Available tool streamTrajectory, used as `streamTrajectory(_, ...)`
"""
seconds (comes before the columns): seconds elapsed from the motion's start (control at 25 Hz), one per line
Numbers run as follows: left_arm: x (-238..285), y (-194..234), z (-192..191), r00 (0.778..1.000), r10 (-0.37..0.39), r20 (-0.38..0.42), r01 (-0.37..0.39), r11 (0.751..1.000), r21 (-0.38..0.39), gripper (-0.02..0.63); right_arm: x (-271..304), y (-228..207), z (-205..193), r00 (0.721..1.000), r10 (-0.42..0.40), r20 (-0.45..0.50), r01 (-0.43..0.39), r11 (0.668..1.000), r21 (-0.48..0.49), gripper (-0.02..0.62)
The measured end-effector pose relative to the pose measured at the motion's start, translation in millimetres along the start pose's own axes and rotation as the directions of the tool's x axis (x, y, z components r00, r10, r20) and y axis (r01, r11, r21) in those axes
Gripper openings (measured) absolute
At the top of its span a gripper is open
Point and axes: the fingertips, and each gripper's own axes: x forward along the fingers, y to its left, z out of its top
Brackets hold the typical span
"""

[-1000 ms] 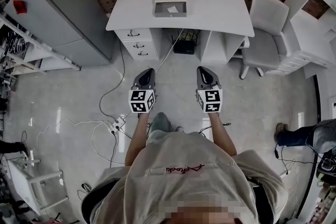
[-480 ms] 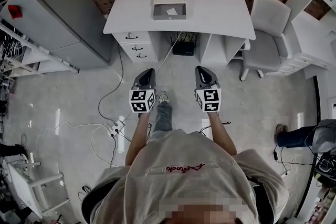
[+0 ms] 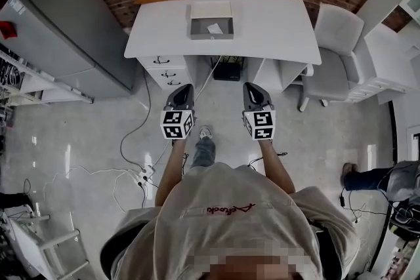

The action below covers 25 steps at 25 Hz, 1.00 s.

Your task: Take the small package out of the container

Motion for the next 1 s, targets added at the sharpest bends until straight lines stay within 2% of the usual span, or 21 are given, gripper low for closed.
streamTrajectory(0.44, 90.6, 79.7, 51.7, 0.999, -0.026, 0.02, 0.026, 1.0, -0.011, 0.009, 117.8, -17.6, 47.0, 1.0, -0.002, -0.003, 0.002, 0.999, -0.033, 0.011)
streamTrajectory(1.0, 178.7, 159.5, 71.5, 0.999, -0.053, 0.004, 0.053, 0.998, -0.03, 0.009, 232.6, -32.4, 66.5, 1.0, -0.024, -0.019, 0.024, 0.999, -0.033, 0.011)
